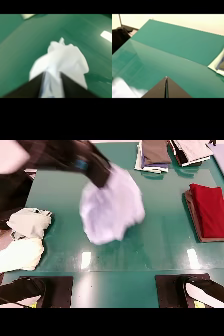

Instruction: Fold the shirts.

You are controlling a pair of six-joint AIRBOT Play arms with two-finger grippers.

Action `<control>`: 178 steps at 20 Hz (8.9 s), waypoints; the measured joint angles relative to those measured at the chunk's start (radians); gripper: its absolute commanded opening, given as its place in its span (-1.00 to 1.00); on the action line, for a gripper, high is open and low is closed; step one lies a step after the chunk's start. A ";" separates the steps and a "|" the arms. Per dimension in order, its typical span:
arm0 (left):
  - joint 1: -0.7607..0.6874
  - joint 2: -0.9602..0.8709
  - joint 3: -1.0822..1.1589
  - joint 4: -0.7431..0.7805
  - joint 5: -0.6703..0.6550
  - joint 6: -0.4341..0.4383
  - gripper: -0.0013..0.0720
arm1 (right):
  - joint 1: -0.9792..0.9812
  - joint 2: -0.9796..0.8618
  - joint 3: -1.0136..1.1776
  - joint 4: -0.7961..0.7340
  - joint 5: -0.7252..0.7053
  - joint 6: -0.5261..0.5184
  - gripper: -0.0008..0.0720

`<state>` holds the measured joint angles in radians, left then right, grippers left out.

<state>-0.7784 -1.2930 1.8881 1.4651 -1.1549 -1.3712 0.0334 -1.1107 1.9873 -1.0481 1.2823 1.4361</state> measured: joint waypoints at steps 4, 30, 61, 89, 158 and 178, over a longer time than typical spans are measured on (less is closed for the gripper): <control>-0.016 -0.093 0.001 -0.039 0.018 -0.003 0.61 | -0.042 0.000 0.018 0.001 0.053 0.010 -0.93; 0.365 -0.285 -0.683 -0.520 0.214 -0.061 -0.90 | -0.057 -0.001 0.014 0.001 0.183 0.021 -0.92; 0.721 -0.028 -0.406 -0.286 0.094 -0.061 -0.90 | -0.128 -0.106 -1.007 0.100 -0.222 -0.080 -0.93; 0.800 0.105 -0.486 -0.376 0.026 -0.037 -0.90 | -0.150 -0.252 -0.254 -0.141 0.214 0.002 -0.93; 0.873 0.458 -0.396 -0.531 -0.064 -0.015 -0.90 | -0.364 0.194 -0.634 0.220 -0.045 -0.222 -0.93; 0.872 0.143 -0.213 -0.428 -0.150 -0.111 -0.90 | -0.271 -0.083 -0.225 -0.217 0.222 -0.048 -0.93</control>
<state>0.0933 -1.1500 1.6752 1.0367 -1.3048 -1.4826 -0.2375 -1.1934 1.7622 -1.2652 1.5043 1.3884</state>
